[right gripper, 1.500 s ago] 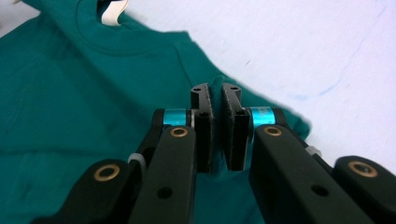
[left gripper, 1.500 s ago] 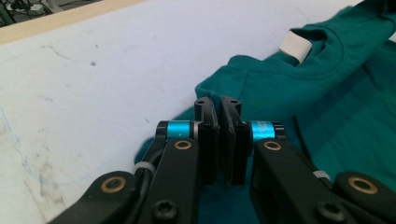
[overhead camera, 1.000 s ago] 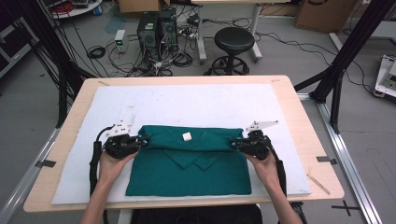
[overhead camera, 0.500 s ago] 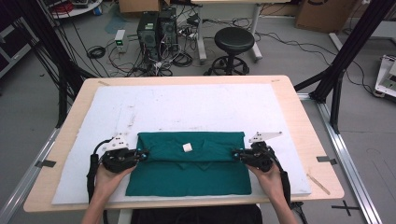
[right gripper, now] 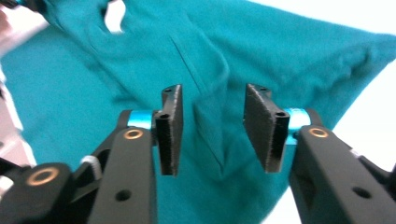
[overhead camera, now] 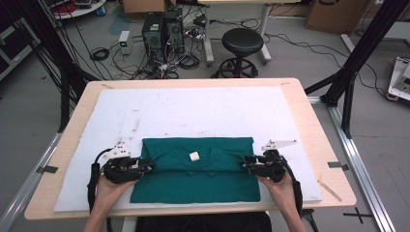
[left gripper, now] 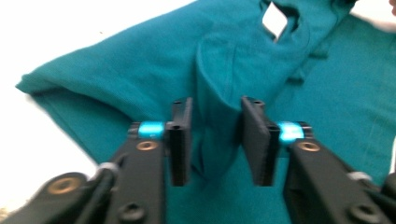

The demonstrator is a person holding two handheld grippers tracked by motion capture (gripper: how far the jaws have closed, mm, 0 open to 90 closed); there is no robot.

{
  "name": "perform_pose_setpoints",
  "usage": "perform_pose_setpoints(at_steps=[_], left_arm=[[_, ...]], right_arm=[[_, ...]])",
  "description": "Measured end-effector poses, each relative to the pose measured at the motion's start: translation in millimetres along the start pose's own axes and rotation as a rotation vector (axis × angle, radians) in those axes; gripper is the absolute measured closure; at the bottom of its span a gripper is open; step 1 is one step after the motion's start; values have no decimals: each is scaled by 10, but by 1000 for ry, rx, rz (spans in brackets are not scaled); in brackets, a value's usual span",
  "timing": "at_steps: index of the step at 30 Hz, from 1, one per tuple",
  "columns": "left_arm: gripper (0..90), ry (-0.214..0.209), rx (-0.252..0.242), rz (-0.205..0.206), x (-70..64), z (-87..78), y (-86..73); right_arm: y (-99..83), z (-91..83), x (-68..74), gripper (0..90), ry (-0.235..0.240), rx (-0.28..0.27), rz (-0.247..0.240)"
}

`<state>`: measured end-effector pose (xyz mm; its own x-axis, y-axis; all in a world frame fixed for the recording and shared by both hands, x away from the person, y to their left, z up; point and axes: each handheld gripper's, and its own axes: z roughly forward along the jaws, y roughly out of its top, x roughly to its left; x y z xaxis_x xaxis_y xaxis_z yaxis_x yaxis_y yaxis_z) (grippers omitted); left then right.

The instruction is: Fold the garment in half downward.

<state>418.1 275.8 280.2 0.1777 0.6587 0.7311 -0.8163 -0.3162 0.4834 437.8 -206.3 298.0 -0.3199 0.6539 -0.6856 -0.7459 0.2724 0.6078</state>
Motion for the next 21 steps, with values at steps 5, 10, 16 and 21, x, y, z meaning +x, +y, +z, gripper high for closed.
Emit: perform_pose_setpoints(at_steps=[5, 10, 16, 21], left_arm=[[576, -3, -47, -16, 1, 31, 211], [566, -12, 4, -42, 12, 297, 358], [631, 4, 133, -32, 32, 577, 341], [861, -51, 104, -10, -16, 502, 328]], right_arm=[[225, 18, 36, 521, 15, -25, -17], [451, 272, 74, 522, 13, 46, -35], [486, 574, 27, 591, -54, 193, -18], [435, 527, 6, 842, 24, 184, -15]])
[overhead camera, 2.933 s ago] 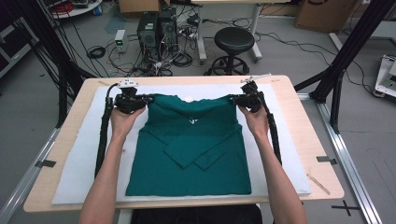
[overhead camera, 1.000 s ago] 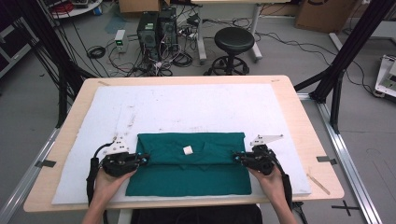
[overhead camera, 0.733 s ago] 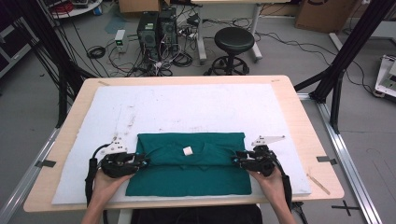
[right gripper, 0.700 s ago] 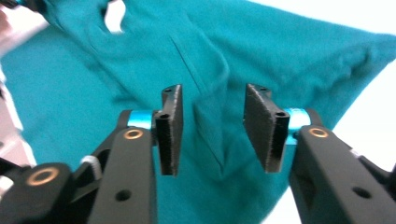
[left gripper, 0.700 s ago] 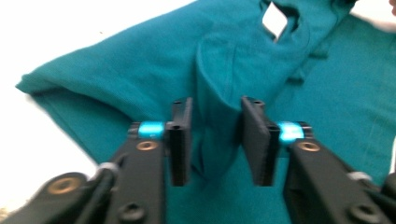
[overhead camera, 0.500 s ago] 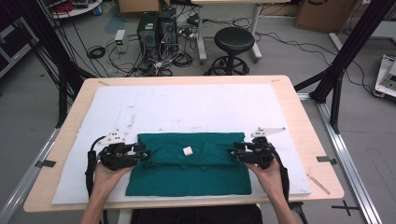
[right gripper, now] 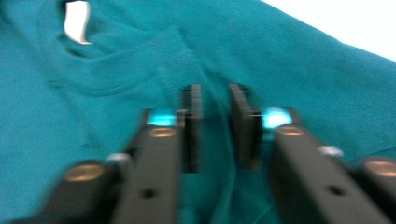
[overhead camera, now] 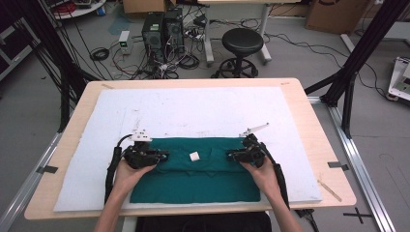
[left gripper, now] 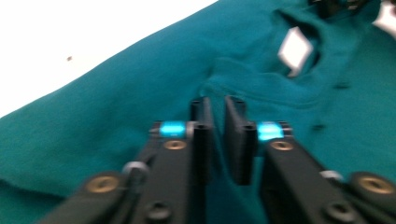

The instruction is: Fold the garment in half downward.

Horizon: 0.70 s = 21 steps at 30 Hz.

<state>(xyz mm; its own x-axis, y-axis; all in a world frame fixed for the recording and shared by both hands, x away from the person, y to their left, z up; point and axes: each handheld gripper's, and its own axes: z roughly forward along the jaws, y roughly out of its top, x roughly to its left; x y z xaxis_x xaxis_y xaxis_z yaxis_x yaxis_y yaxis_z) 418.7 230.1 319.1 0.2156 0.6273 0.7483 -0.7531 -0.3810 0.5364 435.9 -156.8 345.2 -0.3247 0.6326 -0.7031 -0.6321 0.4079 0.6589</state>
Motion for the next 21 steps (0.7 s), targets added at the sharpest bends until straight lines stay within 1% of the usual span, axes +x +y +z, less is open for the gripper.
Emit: perform_pose_setpoints(at_steps=[1, 5, 9, 13, 16, 17, 19, 21], left_arm=[[871, -2, -3, 9, -20, -17, -3], [879, -31, -8, 34, -110, -82, -45], [879, -61, -6, 52, -185, -162, -123], [879, -91, 7, 47, -241, -217, -247], [877, -99, 19, 47, -267, -222, -316], [864, -101, 17, 49, -275, -219, -319], [730, -105, 6, 42, -284, -210, -294], [677, -118, -7, 43, -295, -191, -243]], right_arm=[[-13, -21, 14, 871, 19, -3, -1], [-113, -68, 89, 885, 38, -7, -27], [-261, -118, 140, 886, 83, -19, -22], [-396, -181, 175, 886, 95, -5, -26], [-471, -185, 199, 876, 118, 8, -17], [-482, -178, 203, 846, 123, 8, -20], [-476, -166, 215, 750, 131, 2, -18], [-428, -153, 242, 689, 143, -11, -18]])
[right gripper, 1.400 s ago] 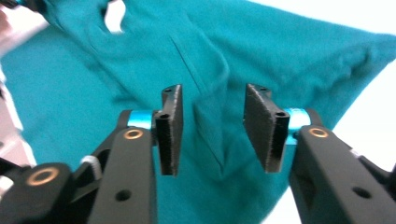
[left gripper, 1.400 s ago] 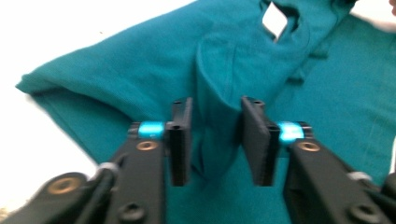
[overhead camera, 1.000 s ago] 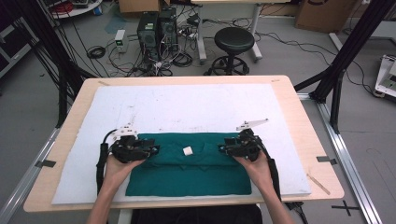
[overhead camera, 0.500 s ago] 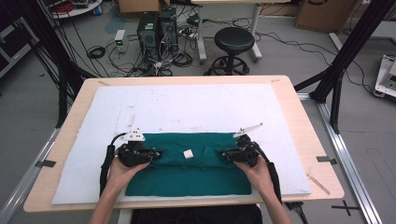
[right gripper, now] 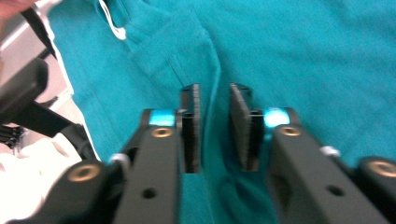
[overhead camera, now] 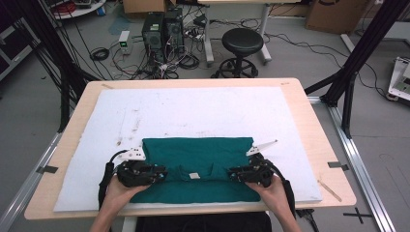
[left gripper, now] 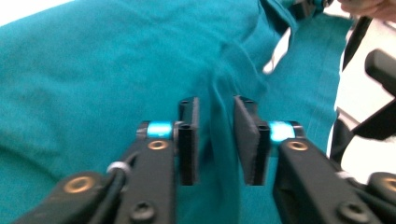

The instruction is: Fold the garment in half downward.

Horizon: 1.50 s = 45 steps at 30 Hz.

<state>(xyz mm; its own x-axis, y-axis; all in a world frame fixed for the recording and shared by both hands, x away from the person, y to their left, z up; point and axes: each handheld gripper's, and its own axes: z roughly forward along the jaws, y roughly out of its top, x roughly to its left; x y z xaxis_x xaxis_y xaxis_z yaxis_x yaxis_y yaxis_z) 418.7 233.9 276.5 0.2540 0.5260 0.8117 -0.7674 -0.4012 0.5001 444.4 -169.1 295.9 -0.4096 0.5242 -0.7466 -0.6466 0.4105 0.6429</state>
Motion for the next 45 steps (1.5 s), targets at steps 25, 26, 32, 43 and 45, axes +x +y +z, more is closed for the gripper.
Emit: perform_pose_setpoints(at_steps=[25, 26, 32, 43, 45], left_arm=[[855, -83, 36, 104, -369, -11, -171], [855, -86, 42, 100, -370, -4, -190], [821, -103, 43, 81, -362, -11, -255], [446, 105, -54, 90, -371, 63, -83], [425, 134, -15, 122, -403, 150, -81]], right_arm=[[-147, 1, 320, 897, 97, 8, -99], [-159, 5, 316, 897, 100, 10, -99], [-233, 10, 296, 774, 123, 18, -75], [-50, -8, 342, 367, -88, -112, -29], [-21, 67, 383, 339, -125, -101, -41]])
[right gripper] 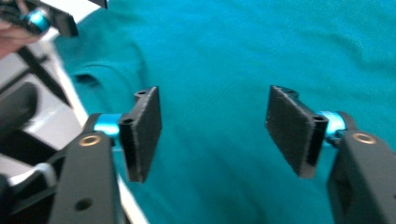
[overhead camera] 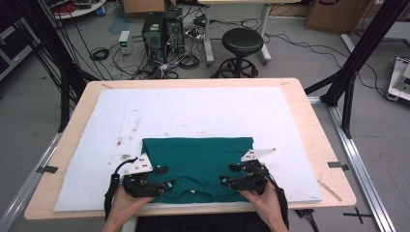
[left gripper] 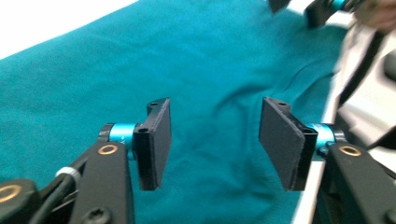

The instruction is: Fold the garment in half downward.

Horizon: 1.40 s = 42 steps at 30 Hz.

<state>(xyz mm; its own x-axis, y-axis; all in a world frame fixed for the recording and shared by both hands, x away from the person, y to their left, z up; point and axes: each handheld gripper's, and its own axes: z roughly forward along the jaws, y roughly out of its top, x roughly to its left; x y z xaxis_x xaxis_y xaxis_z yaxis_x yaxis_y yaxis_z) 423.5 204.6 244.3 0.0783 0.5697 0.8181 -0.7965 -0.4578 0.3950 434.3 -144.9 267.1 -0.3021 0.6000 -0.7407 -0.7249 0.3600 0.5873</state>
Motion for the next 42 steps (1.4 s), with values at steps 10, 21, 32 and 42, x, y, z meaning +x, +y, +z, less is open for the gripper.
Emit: perform_pose_setpoints(at_steps=[10, 21, 32, 42], left_arm=[[340, 40, 95, 60, -142, 134, -64], [346, 19, 48, 66, -107, -64, -46], [344, 163, -53, -16, 266, -511, 22], [287, 230, -117, -63, 493, -751, -18]], right_arm=[[-58, 199, 215, 333, -81, 109, -124], [-134, 53, 180, 357, -64, 105, -130], [-58, -195, -117, 334, -98, -12, -33], [67, -521, -285, 281, -188, -150, 2]])
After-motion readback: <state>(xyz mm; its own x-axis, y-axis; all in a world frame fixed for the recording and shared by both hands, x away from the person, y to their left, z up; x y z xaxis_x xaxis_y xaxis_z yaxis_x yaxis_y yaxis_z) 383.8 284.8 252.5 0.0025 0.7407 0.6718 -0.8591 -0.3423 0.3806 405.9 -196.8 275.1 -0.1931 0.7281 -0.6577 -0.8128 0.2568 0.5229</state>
